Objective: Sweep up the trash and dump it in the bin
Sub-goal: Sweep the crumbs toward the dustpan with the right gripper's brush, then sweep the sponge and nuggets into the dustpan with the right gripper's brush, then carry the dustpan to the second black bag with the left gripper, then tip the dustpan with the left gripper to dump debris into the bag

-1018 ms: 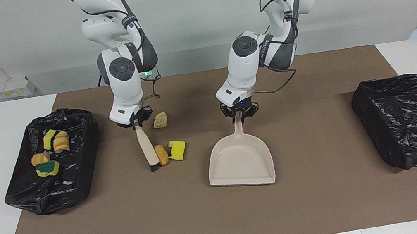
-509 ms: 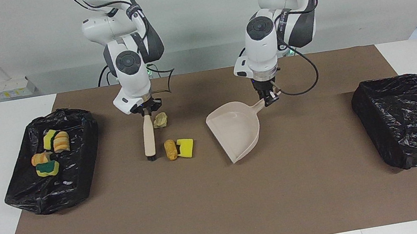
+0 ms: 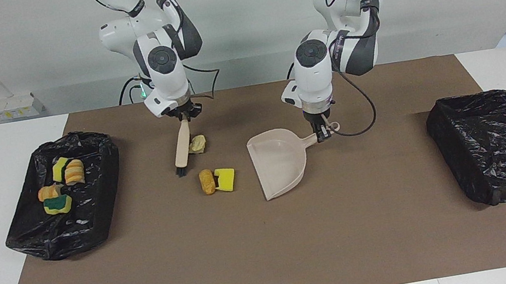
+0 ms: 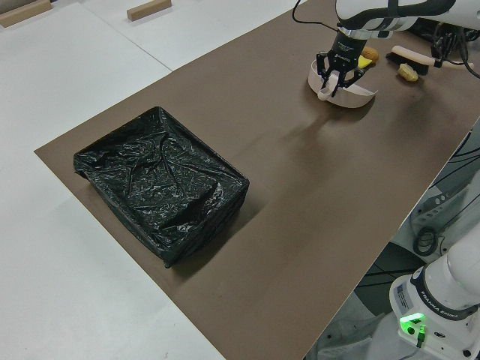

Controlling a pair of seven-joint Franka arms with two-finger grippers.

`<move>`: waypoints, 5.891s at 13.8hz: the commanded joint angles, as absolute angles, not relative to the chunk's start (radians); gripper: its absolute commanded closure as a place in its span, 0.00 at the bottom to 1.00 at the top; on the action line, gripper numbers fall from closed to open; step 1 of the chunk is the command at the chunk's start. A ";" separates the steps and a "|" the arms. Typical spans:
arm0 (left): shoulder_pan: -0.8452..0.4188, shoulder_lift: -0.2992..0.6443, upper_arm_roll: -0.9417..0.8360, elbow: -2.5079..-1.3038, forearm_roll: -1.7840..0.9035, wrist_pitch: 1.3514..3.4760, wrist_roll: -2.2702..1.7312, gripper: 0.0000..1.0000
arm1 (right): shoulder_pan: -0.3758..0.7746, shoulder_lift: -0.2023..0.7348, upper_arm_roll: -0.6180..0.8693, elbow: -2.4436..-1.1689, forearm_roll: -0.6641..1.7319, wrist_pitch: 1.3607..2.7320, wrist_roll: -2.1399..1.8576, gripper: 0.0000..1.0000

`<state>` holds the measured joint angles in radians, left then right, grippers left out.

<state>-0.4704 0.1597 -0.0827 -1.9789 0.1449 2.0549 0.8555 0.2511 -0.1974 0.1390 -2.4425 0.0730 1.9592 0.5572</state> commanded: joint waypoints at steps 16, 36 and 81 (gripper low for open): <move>-0.489 0.146 -0.077 -2.002 0.163 2.049 0.838 1.00 | 0.426 0.219 0.150 -2.008 0.311 2.043 0.631 1.00; -0.488 0.146 -0.078 -2.006 0.155 2.063 0.635 1.00 | 0.189 0.259 0.146 -1.870 -0.169 1.888 0.061 1.00; 0.394 0.001 -0.074 -1.875 0.144 1.999 1.584 1.00 | -0.072 0.092 0.212 -1.879 -0.028 1.555 0.048 1.00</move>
